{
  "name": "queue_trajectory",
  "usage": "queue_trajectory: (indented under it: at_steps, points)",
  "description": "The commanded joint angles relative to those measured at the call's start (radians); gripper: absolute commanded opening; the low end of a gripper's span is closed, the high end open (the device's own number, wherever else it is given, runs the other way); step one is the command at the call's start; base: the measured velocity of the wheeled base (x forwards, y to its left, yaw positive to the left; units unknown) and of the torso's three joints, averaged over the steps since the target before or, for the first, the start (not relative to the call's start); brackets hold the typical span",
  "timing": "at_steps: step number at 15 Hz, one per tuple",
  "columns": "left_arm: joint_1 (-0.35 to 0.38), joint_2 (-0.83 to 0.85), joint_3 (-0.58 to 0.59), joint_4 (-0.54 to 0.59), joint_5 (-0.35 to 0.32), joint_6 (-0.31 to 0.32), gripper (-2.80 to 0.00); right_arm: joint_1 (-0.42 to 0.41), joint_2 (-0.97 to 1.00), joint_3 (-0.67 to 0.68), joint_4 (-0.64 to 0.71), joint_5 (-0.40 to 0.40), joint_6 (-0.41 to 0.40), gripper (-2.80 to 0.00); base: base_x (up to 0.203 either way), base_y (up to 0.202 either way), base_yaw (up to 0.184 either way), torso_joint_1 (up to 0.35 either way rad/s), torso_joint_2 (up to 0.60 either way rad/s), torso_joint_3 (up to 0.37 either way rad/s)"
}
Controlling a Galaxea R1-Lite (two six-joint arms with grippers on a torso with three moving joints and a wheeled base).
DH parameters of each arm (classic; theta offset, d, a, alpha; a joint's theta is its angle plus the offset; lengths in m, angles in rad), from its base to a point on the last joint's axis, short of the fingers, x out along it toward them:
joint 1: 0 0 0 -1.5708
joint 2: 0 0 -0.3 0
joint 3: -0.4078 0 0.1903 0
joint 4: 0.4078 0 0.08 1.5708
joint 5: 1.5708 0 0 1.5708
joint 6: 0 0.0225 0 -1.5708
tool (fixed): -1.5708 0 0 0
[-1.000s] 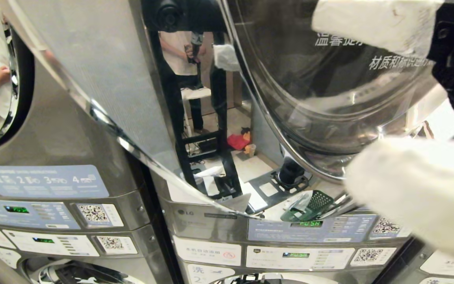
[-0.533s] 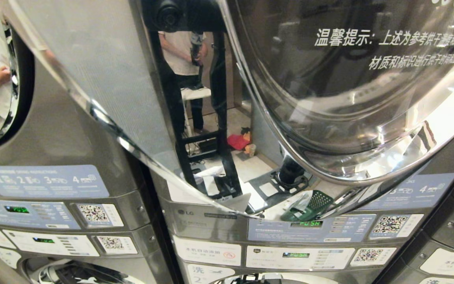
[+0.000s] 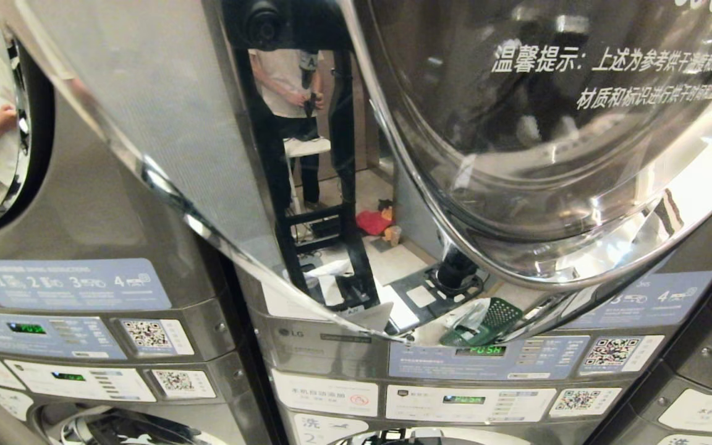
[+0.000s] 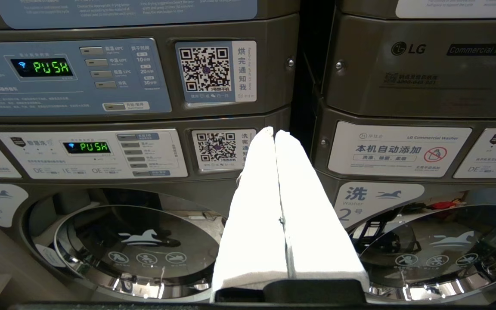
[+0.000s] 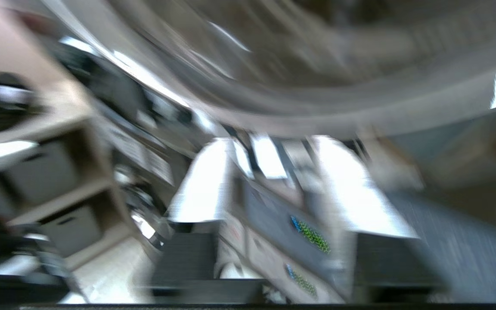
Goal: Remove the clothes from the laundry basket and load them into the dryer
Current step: Open the dryer
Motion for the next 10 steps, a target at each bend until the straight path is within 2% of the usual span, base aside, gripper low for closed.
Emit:
queue_trajectory:
  at_steps: [1,4,5,8,10]
  points:
    - [0.000,-0.002,0.001,0.000,0.000,0.000,-2.80,-0.150,-0.041,0.093,0.002,0.000,0.039,-2.80,0.000,0.000,0.000,0.000,0.00,0.000]
    - [0.000,-0.002,0.000,0.000,0.000,0.000,-2.80,-0.496,-0.048,0.246,0.009,0.056,0.074,-2.80,0.000,0.000,0.000,0.000,0.00,0.000]
    - [0.000,-0.002,0.000,0.000,0.000,0.000,-2.80,-0.576,-0.058,0.321,0.010,0.081,0.055,-2.80,0.000,0.000,0.000,0.000,0.00,0.000]
    - [0.000,-0.002,0.000,0.000,0.000,0.000,-2.80,-0.657,-0.194,0.503,0.007,0.142,-0.130,-2.80,0.000,0.000,0.000,0.000,0.00,0.000]
    - [0.000,-0.002,0.000,0.000,0.000,0.000,-2.80,-0.698,-0.312,0.587,0.007,0.168,-0.187,-2.80,0.000,0.000,0.000,0.000,0.00,0.000]
